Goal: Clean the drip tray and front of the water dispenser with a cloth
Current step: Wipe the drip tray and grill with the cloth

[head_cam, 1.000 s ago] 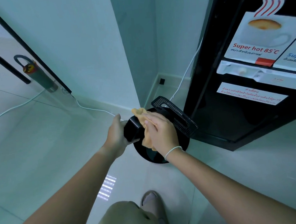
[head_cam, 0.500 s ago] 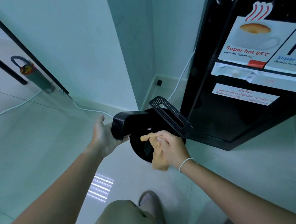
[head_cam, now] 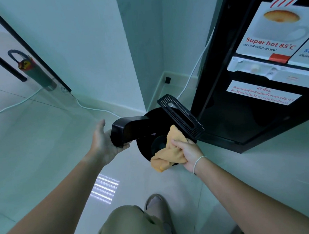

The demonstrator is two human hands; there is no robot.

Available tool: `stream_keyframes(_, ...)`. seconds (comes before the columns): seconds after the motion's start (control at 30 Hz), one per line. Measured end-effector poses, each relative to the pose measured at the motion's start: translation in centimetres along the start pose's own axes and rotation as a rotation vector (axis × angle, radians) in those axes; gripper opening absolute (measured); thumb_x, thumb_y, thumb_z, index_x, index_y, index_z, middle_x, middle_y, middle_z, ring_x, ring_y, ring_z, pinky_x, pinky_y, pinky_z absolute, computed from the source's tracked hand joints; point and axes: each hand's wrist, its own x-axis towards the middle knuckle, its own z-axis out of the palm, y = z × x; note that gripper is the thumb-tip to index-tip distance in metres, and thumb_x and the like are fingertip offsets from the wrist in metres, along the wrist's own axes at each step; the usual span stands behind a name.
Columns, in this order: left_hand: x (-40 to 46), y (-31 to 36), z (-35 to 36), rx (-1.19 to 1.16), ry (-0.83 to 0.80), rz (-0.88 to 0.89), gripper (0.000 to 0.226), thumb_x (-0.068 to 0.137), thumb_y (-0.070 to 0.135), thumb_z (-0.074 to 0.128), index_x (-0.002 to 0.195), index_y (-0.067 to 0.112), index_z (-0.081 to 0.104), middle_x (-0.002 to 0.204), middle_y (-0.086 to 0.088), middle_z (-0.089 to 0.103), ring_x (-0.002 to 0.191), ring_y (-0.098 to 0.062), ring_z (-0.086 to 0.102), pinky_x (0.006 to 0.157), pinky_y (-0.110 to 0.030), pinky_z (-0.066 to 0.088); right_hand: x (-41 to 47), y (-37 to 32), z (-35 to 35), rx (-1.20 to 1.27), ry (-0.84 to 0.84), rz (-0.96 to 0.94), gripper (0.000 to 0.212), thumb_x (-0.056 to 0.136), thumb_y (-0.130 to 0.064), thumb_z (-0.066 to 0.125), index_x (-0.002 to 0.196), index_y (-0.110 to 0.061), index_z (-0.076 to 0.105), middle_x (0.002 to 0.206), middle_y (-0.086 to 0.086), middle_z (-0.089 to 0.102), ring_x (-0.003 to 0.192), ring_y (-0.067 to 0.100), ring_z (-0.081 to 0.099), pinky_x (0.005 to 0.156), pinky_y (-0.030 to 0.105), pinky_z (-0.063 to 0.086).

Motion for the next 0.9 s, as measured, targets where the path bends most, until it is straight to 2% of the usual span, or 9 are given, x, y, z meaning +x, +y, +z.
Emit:
stream_keyframes(0.07,0.1,-0.1,0.0,0.000,-0.004,-0.001,0.067,0.093,0.059,0.021,0.099,0.007,0.063,0.097,-0.018,0.068,0.092,-0.037,0.061,0.076,-0.044,0.048,0.2,-0.5,0.7,-0.045,0.065,-0.026,0.033,0.088,-0.013,0.058,0.121,-0.011,0.055,0.121,0.015,0.060,0.110,0.028,0.057,0.094,0.042,0.048)
stream_keyframes(0.17,0.2,-0.3,-0.1,-0.007,-0.009,-0.005,0.066,0.093,0.059,0.022,0.099,0.007,0.063,0.095,-0.017,0.070,0.093,-0.036,0.062,0.076,-0.044,0.048,0.5,-0.9,1.4,-0.006,0.073,-0.023,0.036,0.092,-0.015,0.053,0.128,-0.010,0.053,0.127,0.015,0.057,0.117,0.029,0.053,0.104,0.045,0.041)
stream_keyframes(0.23,0.1,-0.5,0.0,-0.013,-0.017,0.000,0.065,0.094,0.059,0.023,0.099,0.008,0.063,0.092,-0.015,0.072,0.093,-0.035,0.063,0.076,-0.044,0.048,0.6,-0.5,1.3,0.050,0.077,0.003,0.039,0.092,-0.020,0.053,0.130,-0.013,0.052,0.124,0.012,0.057,0.113,0.028,0.054,0.101,0.045,0.042)
stream_keyframes(0.33,-0.1,-0.5,0.2,-0.011,-0.037,0.001,0.063,0.094,0.057,0.024,0.099,0.009,0.064,0.084,-0.012,0.075,0.091,-0.035,0.063,0.079,-0.043,0.049,0.1,0.8,0.2,0.184,0.121,0.071,0.038,0.093,-0.023,0.053,0.130,-0.017,0.051,0.106,0.009,0.058,0.099,0.024,0.058,0.088,0.038,0.047)
stream_keyframes(0.43,-0.3,-0.5,0.3,0.004,-0.047,0.000,0.060,0.093,0.056,0.028,0.098,0.009,0.065,0.083,-0.012,0.074,0.089,-0.035,0.062,0.079,-0.042,0.049,-0.2,3.0,-2.0,0.197,0.219,0.100,0.038,0.096,-0.006,0.041,0.134,-0.011,0.045,0.131,0.015,0.052,0.123,0.034,0.048,0.101,0.047,0.038)
stream_keyframes(0.53,-0.4,-0.4,0.2,0.028,-0.079,-0.006,0.060,0.092,0.056,0.029,0.099,0.010,0.065,0.085,-0.012,0.074,0.089,-0.034,0.063,0.081,-0.042,0.048,-0.2,4.5,-3.8,0.147,0.309,0.180,0.036,0.095,0.001,0.038,0.129,-0.008,0.046,0.134,0.021,0.050,0.116,0.036,0.052,0.095,0.053,0.041)
stream_keyframes(0.7,-0.7,-0.3,0.2,0.042,-0.124,-0.011,0.057,0.092,0.055,0.031,0.101,0.011,0.065,0.090,-0.010,0.073,0.092,-0.028,0.064,0.085,-0.043,0.048,-0.3,4.4,-4.7,0.195,0.245,0.243,0.035,0.097,-0.003,0.036,0.132,0.001,0.038,0.129,0.025,0.050,0.116,0.040,0.051,0.095,0.052,0.041)
stream_keyframes(0.8,-0.8,-0.2,0.3,0.068,-0.153,-0.013,0.056,0.092,0.055,0.034,0.107,0.012,0.065,0.098,-0.008,0.071,0.095,-0.024,0.065,0.088,-0.043,0.049,-1.1,4.8,-5.0,0.255,0.198,0.273,0.035,0.097,-0.003,0.036,0.132,0.002,0.039,0.108,0.019,0.055,0.106,0.037,0.054,0.093,0.052,0.040)
stream_keyframes(0.9,-1.0,-0.1,0.6,0.145,-0.136,0.036,0.042,0.092,0.049,0.042,0.105,0.016,0.065,0.097,-0.004,0.069,0.090,-0.019,0.067,0.088,-0.041,0.050,-1.6,5.3,-5.0,0.239,0.194,0.292,0.035,0.094,-0.001,0.039,0.129,-0.002,0.045,0.112,0.017,0.053,0.112,0.034,0.051,0.087,0.049,0.042)
